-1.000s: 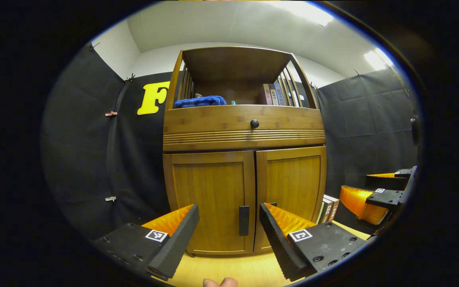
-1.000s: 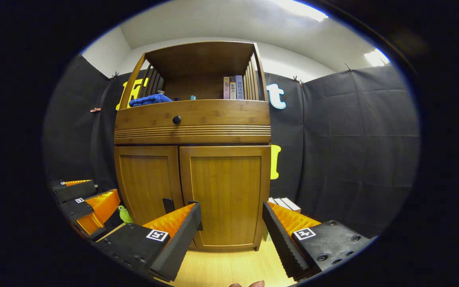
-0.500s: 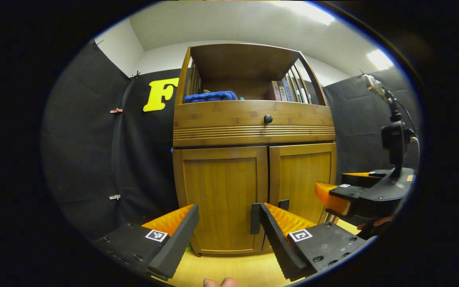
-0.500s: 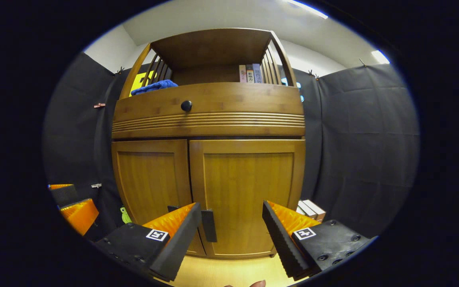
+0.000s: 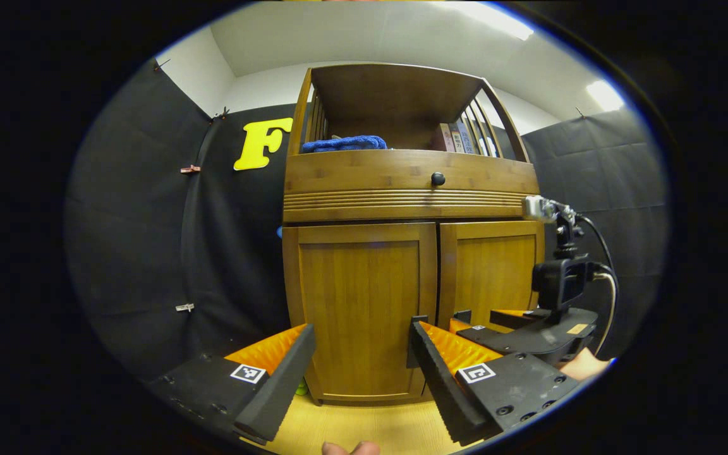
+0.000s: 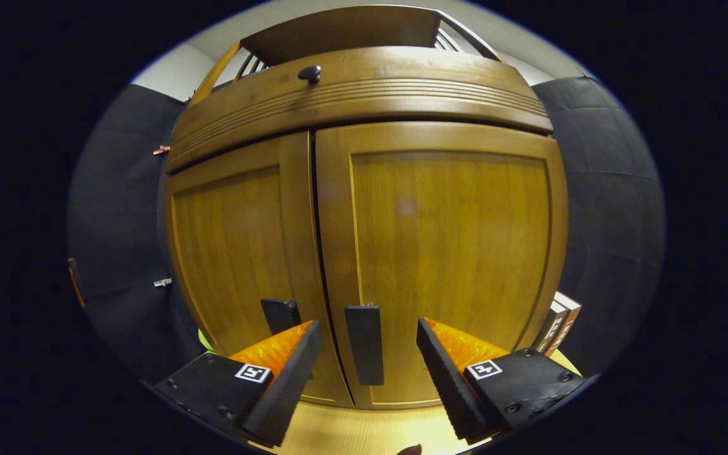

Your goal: Open the right door of the double-door shoe cabinet with the right hand, and open the left door with the left hand.

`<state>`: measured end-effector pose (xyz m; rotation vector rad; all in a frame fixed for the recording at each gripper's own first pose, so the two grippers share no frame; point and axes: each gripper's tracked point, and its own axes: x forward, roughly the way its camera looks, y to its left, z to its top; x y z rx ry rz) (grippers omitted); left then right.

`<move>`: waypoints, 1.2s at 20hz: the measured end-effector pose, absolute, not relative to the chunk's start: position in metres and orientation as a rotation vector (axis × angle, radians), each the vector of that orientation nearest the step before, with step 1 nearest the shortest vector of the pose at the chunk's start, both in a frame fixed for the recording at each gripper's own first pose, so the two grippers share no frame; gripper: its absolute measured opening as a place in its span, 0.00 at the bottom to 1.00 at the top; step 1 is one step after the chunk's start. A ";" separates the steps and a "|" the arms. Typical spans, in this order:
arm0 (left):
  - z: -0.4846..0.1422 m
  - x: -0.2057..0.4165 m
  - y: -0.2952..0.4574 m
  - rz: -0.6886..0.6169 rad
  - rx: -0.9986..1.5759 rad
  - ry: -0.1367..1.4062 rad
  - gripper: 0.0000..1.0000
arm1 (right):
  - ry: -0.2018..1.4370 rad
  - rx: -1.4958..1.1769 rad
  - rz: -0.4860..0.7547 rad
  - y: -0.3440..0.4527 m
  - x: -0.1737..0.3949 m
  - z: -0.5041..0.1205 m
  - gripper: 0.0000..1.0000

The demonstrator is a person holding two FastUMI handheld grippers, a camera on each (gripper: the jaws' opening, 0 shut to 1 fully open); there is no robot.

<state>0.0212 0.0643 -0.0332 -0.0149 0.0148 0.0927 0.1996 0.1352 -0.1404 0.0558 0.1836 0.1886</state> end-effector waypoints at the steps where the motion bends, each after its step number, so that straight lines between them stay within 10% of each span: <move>1: -0.035 0.022 0.065 0.101 -0.012 0.019 0.95 | 0.185 0.063 0.181 0.137 0.208 -0.147 0.94; 12: -0.040 0.028 0.060 0.139 0.039 0.059 0.95 | 0.177 0.075 0.195 0.146 0.229 -0.157 0.27; 24: -0.020 0.015 0.027 0.133 0.026 0.038 0.97 | 0.208 0.100 0.341 0.118 0.153 -0.151 0.24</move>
